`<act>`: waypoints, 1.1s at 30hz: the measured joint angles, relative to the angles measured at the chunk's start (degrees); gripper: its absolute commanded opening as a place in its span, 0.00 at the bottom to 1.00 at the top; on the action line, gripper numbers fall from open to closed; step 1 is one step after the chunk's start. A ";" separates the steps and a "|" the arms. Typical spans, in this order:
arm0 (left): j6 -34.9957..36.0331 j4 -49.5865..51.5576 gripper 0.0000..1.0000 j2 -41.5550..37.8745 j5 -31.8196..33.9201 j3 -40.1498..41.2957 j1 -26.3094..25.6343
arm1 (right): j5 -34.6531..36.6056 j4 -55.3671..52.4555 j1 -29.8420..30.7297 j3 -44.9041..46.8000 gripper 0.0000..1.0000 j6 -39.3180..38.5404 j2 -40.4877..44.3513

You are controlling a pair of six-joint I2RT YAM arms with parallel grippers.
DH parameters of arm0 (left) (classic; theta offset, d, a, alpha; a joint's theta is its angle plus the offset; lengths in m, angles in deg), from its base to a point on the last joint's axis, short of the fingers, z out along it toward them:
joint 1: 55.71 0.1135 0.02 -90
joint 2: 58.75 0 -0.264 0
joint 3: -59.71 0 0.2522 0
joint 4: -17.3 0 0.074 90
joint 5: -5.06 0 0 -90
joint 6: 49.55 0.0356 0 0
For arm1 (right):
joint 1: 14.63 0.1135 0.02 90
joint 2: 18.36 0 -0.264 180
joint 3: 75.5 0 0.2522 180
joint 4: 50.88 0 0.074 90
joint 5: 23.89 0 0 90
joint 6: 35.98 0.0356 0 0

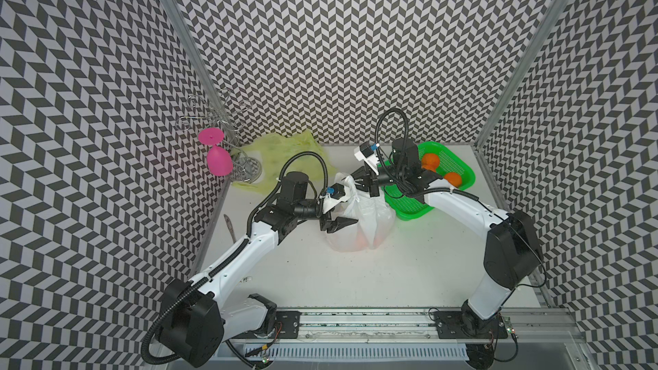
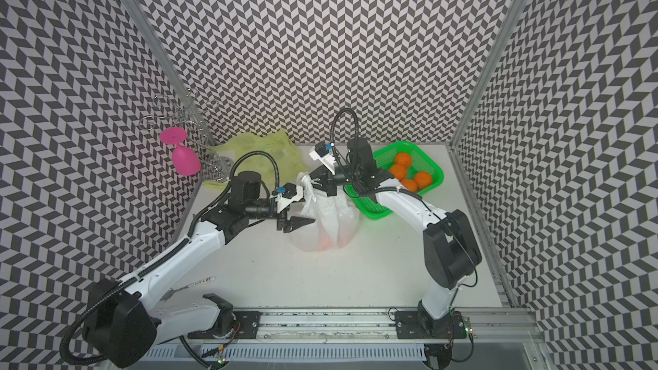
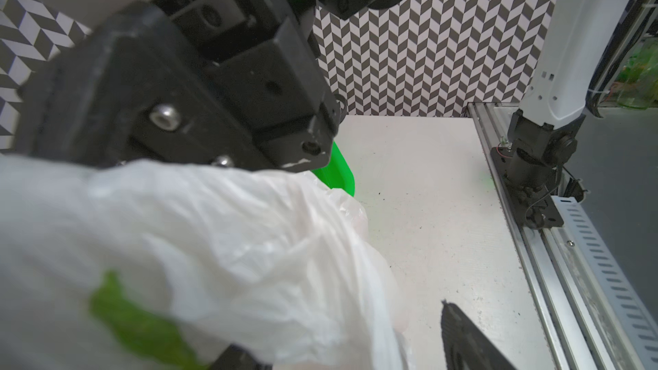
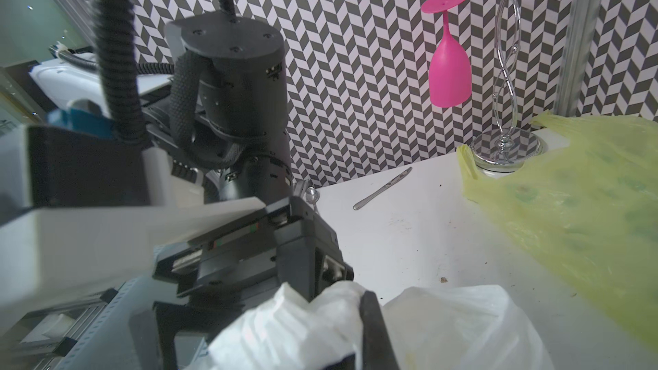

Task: Place the oranges into plastic bags & tie knots
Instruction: Tie the plastic bag at the center of the board.

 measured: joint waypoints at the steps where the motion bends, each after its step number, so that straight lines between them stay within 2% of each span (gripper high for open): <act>1: 0.87 1.40 0.72 -0.37 0.00 -0.42 0.74 | -0.09 0.09 0.00 0.24 0.00 0.04 0.00; 7: 3.30 4.92 0.71 -1.11 -1.66 -2.16 6.95 | 1.05 -2.19 -0.48 0.42 0.00 -2.27 0.87; 13: -0.42 0.94 0.70 -0.22 -3.19 -2.19 10.16 | 4.48 -9.90 -1.40 -1.20 0.00 -10.05 3.67; 18: -6.10 -6.45 0.69 3.45 -6.86 -2.14 9.40 | 8.26 -14.56 -1.60 -4.00 0.01 -14.84 5.44; 23: -11.50 -13.64 0.64 6.49 -9.62 -0.50 5.92 | 12.02 -15.26 -1.60 -4.94 0.02 -15.58 6.56; 28: -13.46 -17.68 0.61 7.72 -10.27 1.05 1.81 | 13.88 -14.16 -1.60 -4.46 0.01 -12.85 6.78; 33: -14.71 -19.41 0.63 8.33 -10.54 1.31 1.16 | 11.91 -9.53 -1.60 -1.46 0.01 -6.78 6.86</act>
